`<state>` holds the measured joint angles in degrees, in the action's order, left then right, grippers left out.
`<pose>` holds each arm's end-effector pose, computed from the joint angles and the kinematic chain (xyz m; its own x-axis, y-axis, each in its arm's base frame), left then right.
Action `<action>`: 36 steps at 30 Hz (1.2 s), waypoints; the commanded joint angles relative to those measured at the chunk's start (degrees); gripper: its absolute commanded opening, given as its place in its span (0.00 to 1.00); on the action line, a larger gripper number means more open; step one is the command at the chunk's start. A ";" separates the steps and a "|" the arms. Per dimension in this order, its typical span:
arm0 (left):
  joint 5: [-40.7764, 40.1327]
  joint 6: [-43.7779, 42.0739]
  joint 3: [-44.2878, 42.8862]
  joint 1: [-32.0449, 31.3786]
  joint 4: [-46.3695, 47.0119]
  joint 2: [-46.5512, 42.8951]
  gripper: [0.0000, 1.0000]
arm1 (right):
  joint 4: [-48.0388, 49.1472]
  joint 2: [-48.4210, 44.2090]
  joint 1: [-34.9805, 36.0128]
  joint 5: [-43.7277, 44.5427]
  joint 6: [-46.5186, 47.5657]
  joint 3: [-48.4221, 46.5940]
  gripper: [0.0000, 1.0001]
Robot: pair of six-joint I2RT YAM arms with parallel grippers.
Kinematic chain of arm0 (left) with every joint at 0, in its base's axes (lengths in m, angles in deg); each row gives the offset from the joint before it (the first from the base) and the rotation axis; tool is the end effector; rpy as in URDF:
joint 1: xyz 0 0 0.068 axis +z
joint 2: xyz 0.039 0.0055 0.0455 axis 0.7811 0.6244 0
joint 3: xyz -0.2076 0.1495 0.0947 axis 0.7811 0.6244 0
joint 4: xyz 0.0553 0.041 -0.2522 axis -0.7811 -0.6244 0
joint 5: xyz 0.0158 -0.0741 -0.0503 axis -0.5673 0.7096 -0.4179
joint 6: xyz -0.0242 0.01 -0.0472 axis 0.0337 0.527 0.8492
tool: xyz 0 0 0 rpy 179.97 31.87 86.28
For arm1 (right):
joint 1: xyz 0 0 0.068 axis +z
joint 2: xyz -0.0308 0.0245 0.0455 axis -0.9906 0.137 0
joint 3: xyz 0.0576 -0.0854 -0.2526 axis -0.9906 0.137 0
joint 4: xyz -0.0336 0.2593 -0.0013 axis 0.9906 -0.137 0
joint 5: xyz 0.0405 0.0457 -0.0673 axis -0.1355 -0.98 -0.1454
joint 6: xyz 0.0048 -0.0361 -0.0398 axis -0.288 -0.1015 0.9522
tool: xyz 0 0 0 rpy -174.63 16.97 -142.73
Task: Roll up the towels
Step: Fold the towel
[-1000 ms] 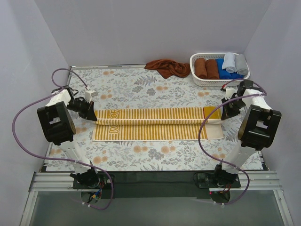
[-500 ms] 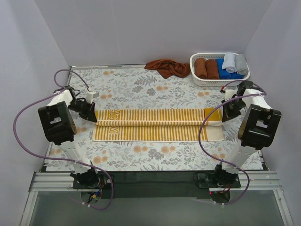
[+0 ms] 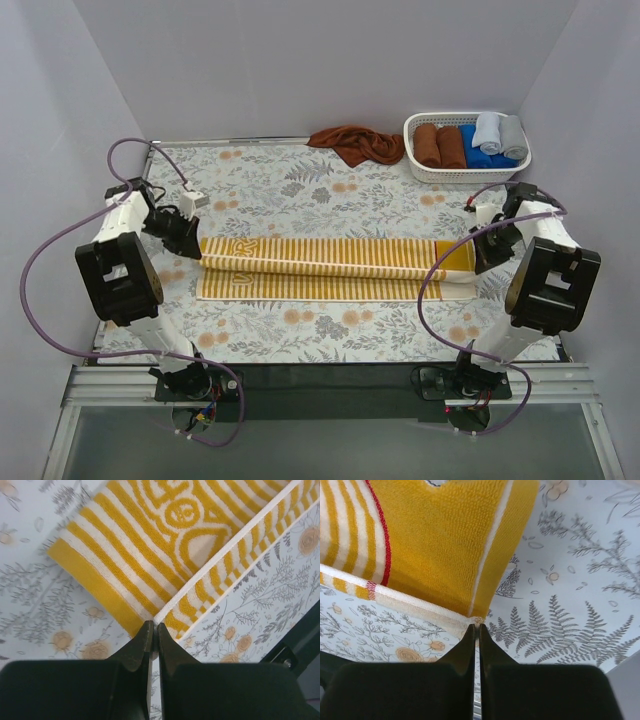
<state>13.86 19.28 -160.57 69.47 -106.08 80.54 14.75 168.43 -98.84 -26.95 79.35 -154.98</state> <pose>0.3098 0.0800 0.2276 -0.9863 -0.0485 -0.1577 0.0464 0.8358 -0.5470 0.2968 -0.0819 0.2090 -0.9182 -0.3096 -0.2471 -0.3336 0.9407 0.0613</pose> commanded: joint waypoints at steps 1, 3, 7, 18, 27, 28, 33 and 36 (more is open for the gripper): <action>-5.76 -2.73 5.19 1.14 1.58 -1.80 0.00 | 2.30 -0.59 -0.78 5.93 2.77 3.14 0.01; -6.29 -2.20 7.65 1.14 3.95 -1.28 0.00 | 3.35 1.08 -0.87 5.75 2.33 4.28 0.01; -7.34 -0.71 14.06 1.14 8.26 -0.93 0.00 | 4.50 3.46 -0.87 5.31 1.62 4.90 0.01; -7.61 0.97 14.34 1.05 10.46 0.57 0.00 | 5.55 4.78 -0.87 5.14 0.92 5.08 0.01; -6.37 -1.58 8.89 1.14 2.21 -2.41 0.00 | 1.61 2.23 -0.78 4.96 1.45 0.16 0.01; -6.46 -2.10 8.28 1.14 1.50 -2.77 0.00 | 1.42 1.88 -0.78 5.14 1.62 0.07 0.01; -6.73 -4.04 7.92 1.14 -1.75 -4.53 0.00 | 0.98 0.56 -0.87 5.93 3.03 1.20 0.01; -7.95 -4.92 10.03 1.31 -1.15 -5.23 0.00 | 1.33 0.73 -0.87 5.75 3.29 2.09 0.01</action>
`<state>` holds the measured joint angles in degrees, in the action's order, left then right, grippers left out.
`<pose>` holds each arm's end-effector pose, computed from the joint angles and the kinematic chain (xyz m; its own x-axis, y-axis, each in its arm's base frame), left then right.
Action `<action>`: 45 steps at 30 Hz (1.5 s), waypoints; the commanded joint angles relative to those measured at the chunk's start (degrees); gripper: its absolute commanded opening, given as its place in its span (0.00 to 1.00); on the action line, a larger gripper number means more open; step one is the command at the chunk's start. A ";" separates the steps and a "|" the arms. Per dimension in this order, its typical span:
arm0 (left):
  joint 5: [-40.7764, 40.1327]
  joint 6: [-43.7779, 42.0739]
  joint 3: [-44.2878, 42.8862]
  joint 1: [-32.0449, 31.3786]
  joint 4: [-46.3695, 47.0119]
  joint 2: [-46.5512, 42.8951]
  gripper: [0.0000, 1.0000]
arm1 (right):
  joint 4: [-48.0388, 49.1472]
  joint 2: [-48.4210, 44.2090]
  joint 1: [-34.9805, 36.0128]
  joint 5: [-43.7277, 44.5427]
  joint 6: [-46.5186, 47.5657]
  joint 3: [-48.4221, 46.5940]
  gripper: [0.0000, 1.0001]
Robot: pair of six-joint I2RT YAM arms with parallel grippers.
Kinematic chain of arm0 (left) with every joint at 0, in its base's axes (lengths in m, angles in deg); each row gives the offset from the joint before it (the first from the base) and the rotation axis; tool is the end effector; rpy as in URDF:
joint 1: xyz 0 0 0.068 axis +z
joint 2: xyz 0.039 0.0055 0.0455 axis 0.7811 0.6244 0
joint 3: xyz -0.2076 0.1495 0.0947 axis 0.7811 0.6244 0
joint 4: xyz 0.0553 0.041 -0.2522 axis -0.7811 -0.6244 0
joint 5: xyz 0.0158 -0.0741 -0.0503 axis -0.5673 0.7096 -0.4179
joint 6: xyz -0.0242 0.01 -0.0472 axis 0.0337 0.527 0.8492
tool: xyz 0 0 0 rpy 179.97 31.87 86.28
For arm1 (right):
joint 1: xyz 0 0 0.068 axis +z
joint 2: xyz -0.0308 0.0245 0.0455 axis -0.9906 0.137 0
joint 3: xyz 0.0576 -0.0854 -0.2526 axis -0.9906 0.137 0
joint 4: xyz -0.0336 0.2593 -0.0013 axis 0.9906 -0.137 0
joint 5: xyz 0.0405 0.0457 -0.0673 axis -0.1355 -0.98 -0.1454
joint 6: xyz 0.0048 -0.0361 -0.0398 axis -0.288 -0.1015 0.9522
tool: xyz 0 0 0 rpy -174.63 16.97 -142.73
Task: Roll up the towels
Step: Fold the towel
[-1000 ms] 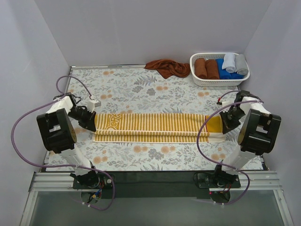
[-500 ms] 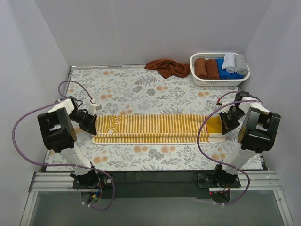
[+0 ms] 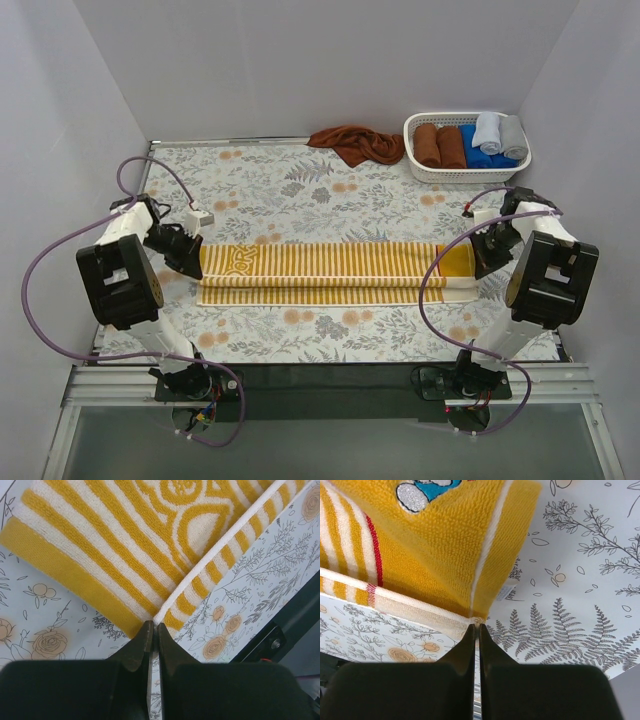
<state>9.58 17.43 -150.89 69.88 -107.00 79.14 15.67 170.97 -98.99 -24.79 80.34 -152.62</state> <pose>0.2786 0.0743 0.1938 -0.9998 -0.0191 -0.0009 -0.0157 0.8478 -0.5301 0.2944 -0.0834 0.1857 -0.9310 -0.3220 -0.1718 -0.3374 0.9388 0.0689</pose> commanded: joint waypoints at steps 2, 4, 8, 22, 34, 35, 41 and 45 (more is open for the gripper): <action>-4.73 -3.06 2.53 0.99 0.91 -3.66 0.00 | 0.85 -1.10 -0.72 2.80 1.96 0.61 0.01; -4.64 -2.36 3.77 0.90 2.76 -3.22 0.00 | 1.38 -0.57 -0.72 2.27 1.43 1.31 0.01; -3.86 -1.74 5.80 0.90 5.57 -1.81 0.00 | 2.09 1.36 -0.63 1.92 0.90 1.49 0.01; 8.01 -13.17 -3.78 1.34 -9.18 -8.49 0.44 | -6.00 -6.10 -0.63 -5.18 3.01 -8.70 0.49; 6.17 -5.44 2.10 0.55 0.12 -9.01 0.43 | -6.27 -3.73 2.18 -5.22 -0.32 -4.76 0.39; 5.21 -5.35 2.80 0.55 1.17 -9.36 0.44 | -5.91 -3.73 2.18 -4.85 -0.33 -3.27 0.40; 6.87 -5.26 7.64 0.37 2.58 -11.13 0.39 | -5.03 -4.70 2.18 -9.32 -1.38 -3.43 0.26; 12.39 -1.49 5.72 -0.85 5.40 -8.85 0.34 | -5.03 -1.99 2.36 -19.84 -5.14 -10.09 0.17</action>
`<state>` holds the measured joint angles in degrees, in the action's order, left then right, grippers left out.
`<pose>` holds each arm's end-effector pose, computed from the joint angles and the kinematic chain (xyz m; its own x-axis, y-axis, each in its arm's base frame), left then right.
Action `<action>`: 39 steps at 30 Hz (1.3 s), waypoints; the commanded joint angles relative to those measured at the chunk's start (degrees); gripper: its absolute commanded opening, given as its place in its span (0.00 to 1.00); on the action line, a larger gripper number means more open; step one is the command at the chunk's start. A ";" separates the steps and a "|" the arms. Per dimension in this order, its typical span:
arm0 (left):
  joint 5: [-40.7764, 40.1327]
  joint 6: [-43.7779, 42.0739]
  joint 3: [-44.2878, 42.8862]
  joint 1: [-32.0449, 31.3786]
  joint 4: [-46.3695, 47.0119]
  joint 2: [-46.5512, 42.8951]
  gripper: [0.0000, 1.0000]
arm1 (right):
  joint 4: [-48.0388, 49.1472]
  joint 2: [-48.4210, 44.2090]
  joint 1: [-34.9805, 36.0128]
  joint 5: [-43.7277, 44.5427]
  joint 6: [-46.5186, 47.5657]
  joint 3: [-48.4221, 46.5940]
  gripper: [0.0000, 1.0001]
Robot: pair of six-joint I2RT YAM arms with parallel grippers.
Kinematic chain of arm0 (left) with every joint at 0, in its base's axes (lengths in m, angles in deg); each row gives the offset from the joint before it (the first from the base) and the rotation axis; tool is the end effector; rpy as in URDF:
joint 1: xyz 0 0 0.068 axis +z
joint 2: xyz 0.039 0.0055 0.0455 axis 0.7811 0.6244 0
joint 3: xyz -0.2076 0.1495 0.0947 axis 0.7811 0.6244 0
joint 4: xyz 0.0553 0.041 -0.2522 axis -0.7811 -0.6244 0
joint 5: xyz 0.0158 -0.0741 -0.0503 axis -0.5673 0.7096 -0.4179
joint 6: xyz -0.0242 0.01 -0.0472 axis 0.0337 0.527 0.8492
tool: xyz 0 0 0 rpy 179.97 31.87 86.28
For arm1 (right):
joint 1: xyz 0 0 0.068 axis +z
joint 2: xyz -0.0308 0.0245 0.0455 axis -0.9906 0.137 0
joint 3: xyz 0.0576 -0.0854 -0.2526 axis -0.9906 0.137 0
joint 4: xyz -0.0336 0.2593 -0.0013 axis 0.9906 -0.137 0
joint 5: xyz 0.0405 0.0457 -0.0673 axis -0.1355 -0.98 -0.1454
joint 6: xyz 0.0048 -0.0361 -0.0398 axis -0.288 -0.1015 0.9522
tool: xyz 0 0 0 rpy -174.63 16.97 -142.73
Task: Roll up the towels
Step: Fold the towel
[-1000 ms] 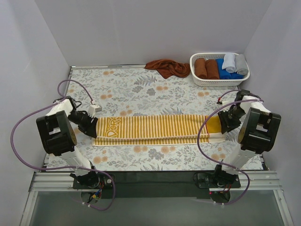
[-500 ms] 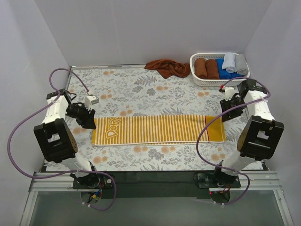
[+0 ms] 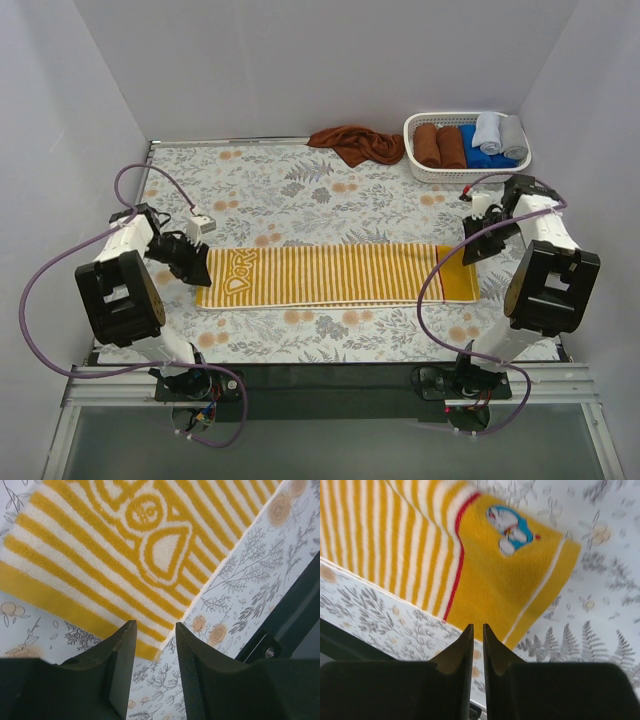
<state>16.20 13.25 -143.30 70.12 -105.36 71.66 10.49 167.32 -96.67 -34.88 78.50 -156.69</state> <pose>0.2498 0.0621 0.1989 -0.9945 0.0119 -0.1038 0.0727 0.7920 -0.6061 0.2957 -0.0646 0.2224 -0.9015 -0.3119 -0.2999 -0.3766 0.9069 0.1890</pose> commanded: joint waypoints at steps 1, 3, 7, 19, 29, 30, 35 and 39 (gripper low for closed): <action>7.18 3.82 -3.00 -1.27 4.37 0.72 0.34 | 0.15 2.81 0.04 -11.69 -4.11 -7.18 0.15; 10.69 8.13 -6.08 -1.27 6.48 3.02 0.33 | 0.15 5.09 0.13 -14.60 -5.86 -9.46 0.13; 16.33 16.04 -9.34 -1.45 12.01 8.47 0.33 | 2.25 12.38 0.13 -16.99 -6.75 -10.71 0.09; 6.94 24.14 -11.98 -1.36 21.95 20.42 0.25 | 11.48 24.34 -0.22 -13.21 -10.88 -11.93 0.03; 7.18 25.20 -20.40 -1.27 19.42 26.58 0.22 | 8.77 24.71 -0.75 -19.79 -10.88 -16.15 0.03; 9.28 24.76 -21.03 -1.27 18.28 26.24 0.22 | 7.80 23.83 -0.75 -22.41 -10.80 -16.42 0.03; 17.38 20.80 -23.14 -1.71 14.31 22.28 0.27 | 5.86 19.96 -0.75 -32.26 -12.54 -19.23 0.11; 18.53 20.62 -23.49 -2.85 14.66 20.26 0.29 | 6.21 21.18 1.18 -37.11 -15.01 -20.11 0.13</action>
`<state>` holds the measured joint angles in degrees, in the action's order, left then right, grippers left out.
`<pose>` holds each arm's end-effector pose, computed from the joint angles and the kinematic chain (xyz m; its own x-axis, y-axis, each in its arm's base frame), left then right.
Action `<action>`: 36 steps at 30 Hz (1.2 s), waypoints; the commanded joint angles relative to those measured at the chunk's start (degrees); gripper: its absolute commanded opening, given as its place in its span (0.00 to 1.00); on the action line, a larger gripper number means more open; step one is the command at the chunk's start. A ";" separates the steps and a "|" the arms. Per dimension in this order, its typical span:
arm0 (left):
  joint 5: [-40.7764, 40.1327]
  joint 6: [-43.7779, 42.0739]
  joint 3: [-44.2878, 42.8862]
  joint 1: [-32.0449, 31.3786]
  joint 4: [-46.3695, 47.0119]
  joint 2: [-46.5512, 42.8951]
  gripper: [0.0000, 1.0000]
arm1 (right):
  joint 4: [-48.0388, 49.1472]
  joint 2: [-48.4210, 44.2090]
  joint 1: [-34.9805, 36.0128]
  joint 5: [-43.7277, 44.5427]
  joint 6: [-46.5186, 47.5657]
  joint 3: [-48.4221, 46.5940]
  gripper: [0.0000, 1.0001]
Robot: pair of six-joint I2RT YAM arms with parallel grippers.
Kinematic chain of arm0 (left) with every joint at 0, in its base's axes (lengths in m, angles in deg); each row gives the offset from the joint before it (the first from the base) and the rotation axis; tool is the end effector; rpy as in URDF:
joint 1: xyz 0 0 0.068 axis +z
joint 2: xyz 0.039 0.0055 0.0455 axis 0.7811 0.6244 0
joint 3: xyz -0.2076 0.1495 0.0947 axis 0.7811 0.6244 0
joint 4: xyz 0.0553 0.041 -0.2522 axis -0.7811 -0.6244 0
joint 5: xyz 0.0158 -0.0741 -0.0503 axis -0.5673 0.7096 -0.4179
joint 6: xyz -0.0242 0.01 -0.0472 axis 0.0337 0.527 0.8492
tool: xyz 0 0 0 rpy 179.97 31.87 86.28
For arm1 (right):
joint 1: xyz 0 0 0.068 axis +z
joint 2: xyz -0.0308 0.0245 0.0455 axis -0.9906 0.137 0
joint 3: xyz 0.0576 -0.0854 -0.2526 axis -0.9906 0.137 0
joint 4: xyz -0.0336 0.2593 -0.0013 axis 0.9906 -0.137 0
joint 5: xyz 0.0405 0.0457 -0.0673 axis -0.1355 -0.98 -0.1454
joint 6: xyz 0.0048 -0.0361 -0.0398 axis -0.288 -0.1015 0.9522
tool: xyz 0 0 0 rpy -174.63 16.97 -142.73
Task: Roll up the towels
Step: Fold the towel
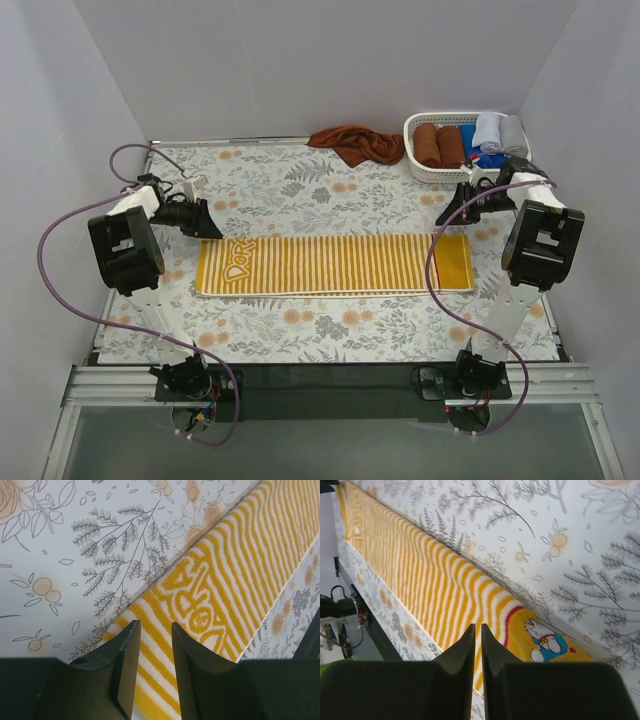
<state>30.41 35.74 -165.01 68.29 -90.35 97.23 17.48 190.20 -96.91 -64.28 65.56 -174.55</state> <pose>0.3745 0.0849 0.1567 -0.9609 -0.2695 -0.0643 -0.1211 0.6173 -0.7773 0.3936 -0.0762 0.1832 -0.9028 -0.0079 -0.4301 -0.3039 0.7193 0.6247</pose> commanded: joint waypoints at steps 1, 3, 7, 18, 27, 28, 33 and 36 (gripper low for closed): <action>4.76 -0.91 -1.53 -1.11 -0.01 -5.23 0.29 | -0.61 -0.22 1.86 -8.41 -2.34 -2.25 0.13; 5.55 0.50 -1.09 -1.19 1.57 -4.97 0.30 | -0.26 1.63 3.09 -8.86 -2.95 -2.43 0.12; 5.82 1.65 0.49 -1.20 3.77 -3.74 0.30 | 2.20 5.68 3.80 -6.41 -3.31 -1.55 0.10; -0.42 6.31 4.10 -1.11 11.07 2.93 0.25 | 8.88 13.06 2.66 -2.09 -1.73 0.91 0.05; -3.93 7.19 2.34 -0.49 13.01 7.51 0.19 | 11.17 16.05 1.34 -0.07 -1.28 1.79 0.05; -4.11 7.19 1.73 -0.49 13.09 7.78 0.18 | 11.26 16.40 1.08 0.10 -1.28 1.53 0.05; -4.29 7.45 -0.38 0.91 12.48 9.09 0.17 | 10.30 17.37 -1.82 0.11 -0.58 -0.67 0.06; -4.38 7.19 -0.82 1.70 11.78 9.71 0.17 | 8.90 17.29 -2.27 0.37 0.21 -1.37 0.06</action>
<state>34.56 45.47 -165.27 68.42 -81.98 104.14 23.65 204.96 -97.18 -73.99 61.56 -174.87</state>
